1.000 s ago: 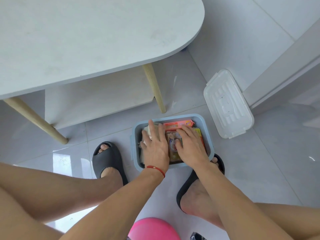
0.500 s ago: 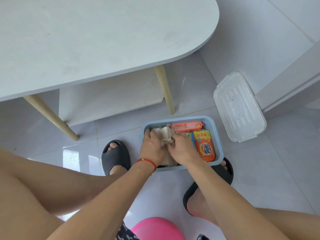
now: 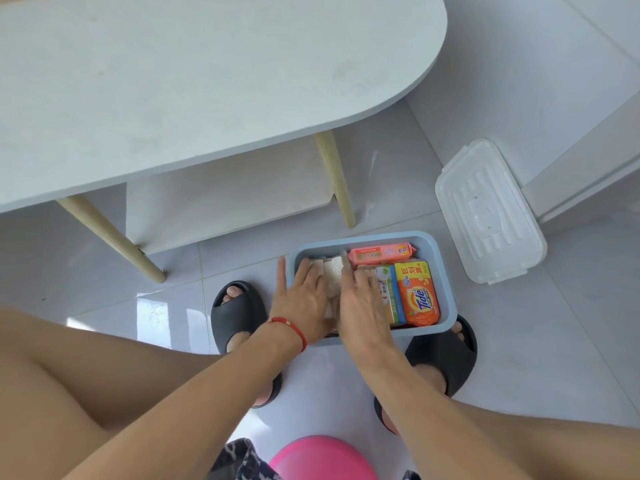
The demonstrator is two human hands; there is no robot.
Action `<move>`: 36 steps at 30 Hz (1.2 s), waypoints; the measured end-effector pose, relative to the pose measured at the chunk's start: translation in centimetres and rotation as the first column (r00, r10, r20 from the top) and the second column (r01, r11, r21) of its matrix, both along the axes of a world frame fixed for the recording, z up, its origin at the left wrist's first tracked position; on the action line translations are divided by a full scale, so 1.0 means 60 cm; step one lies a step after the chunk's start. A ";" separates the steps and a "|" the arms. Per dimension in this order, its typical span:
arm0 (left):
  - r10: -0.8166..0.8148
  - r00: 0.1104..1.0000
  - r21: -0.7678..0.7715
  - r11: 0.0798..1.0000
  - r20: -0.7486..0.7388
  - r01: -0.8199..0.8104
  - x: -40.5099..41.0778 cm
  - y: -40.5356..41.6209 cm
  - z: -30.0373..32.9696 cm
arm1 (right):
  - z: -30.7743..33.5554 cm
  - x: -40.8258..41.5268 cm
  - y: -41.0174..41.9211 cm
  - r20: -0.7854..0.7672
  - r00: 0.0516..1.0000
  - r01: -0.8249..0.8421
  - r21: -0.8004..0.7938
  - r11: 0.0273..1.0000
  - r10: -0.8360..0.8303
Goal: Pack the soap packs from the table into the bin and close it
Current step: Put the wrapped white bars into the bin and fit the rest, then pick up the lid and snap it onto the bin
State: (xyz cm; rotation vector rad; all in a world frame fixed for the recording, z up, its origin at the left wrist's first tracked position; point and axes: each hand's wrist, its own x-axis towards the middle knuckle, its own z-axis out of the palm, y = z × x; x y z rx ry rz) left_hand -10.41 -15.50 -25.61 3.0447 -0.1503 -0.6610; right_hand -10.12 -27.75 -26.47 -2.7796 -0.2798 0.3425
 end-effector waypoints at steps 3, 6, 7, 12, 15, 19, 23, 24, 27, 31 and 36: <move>0.025 0.997 -0.004 1.000 -0.069 -0.025 -0.012 0.012 -0.017 | -0.015 -0.020 -0.004 -0.106 0.991 -0.093 -0.053 0.994 0.087; -0.032 0.999 -0.016 0.999 -0.005 0.032 0.012 0.012 -0.018 | -0.011 0.004 -0.006 -0.142 0.985 -0.106 -0.080 0.991 0.094; -0.053 0.999 -0.026 0.998 -0.015 0.052 0.012 0.012 -0.018 | -0.007 0.008 -0.007 -0.169 0.982 -0.104 -0.073 0.992 0.090; -0.083 0.996 -0.042 0.996 -0.013 0.082 -0.002 0.023 -0.035 | 0.010 0.014 -0.003 -0.204 0.973 -0.134 -0.114 0.984 0.109; -0.125 0.992 -0.024 0.992 -0.018 0.125 -0.002 0.020 -0.035 | 0.017 0.018 -0.014 -0.072 0.975 -0.220 -0.226 0.949 0.209; -0.118 0.990 -0.015 0.993 -0.081 0.117 0.011 -0.010 -0.013 | 0.012 0.006 -0.045 -0.046 0.966 -0.260 -0.202 0.944 0.256; -0.102 0.990 -0.035 0.994 -0.094 0.099 0.043 -0.022 0.024 | 0.037 0.074 -0.102 0.159 0.957 -0.235 -0.073 0.969 0.244; -0.080 0.995 -0.064 0.995 -0.057 0.077 0.043 -0.019 0.029 | 0.046 0.097 -0.124 0.221 0.963 -0.147 -0.056 0.988 0.155; 0.121 0.991 -0.244 0.964 0.050 -0.106 0.042 -0.012 0.039 | 0.058 0.164 -0.221 0.277 0.914 0.294 0.048 0.954 -0.296; 0.250 0.966 -0.441 0.875 0.059 -0.200 0.058 -0.030 0.053 | 0.039 0.205 -0.323 0.117 0.849 0.526 -0.086 0.846 -0.516; 0.404 0.909 -0.555 0.781 0.100 -0.286 0.075 -0.041 0.076 | 0.017 0.220 -0.336 0.161 0.746 0.653 0.019 0.757 -0.647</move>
